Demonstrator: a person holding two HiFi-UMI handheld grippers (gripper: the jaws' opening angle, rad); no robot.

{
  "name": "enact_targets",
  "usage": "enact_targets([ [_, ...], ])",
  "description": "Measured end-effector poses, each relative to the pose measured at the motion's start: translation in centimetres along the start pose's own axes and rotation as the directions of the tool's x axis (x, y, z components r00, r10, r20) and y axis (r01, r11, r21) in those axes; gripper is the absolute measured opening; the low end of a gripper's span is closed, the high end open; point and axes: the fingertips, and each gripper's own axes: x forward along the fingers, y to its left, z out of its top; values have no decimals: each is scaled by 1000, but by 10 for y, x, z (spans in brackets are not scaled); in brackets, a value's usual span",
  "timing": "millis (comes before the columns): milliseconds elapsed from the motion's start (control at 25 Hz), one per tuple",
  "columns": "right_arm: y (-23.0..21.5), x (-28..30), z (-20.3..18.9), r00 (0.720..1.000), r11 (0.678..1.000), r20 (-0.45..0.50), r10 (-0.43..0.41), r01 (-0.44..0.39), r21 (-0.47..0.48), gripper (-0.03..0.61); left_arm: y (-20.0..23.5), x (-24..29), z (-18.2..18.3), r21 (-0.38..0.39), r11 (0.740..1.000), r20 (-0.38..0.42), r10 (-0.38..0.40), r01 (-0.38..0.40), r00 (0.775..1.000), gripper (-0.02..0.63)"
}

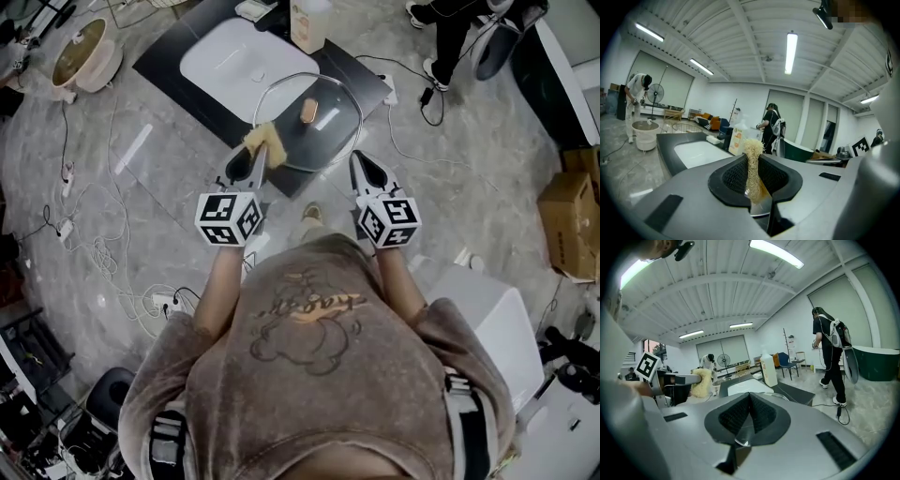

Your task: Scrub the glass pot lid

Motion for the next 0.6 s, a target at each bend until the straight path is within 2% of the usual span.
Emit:
enact_targets([
  [360,-27,54,11,996,997,-24,82,-82,3,-6,18,43,13,7,998,-13,58,-58,998,66],
  [600,-28,67,17,997,998,-35,68,-68,5,-8,27,56,21,4,1000,-21,24,-23,1000,66],
])
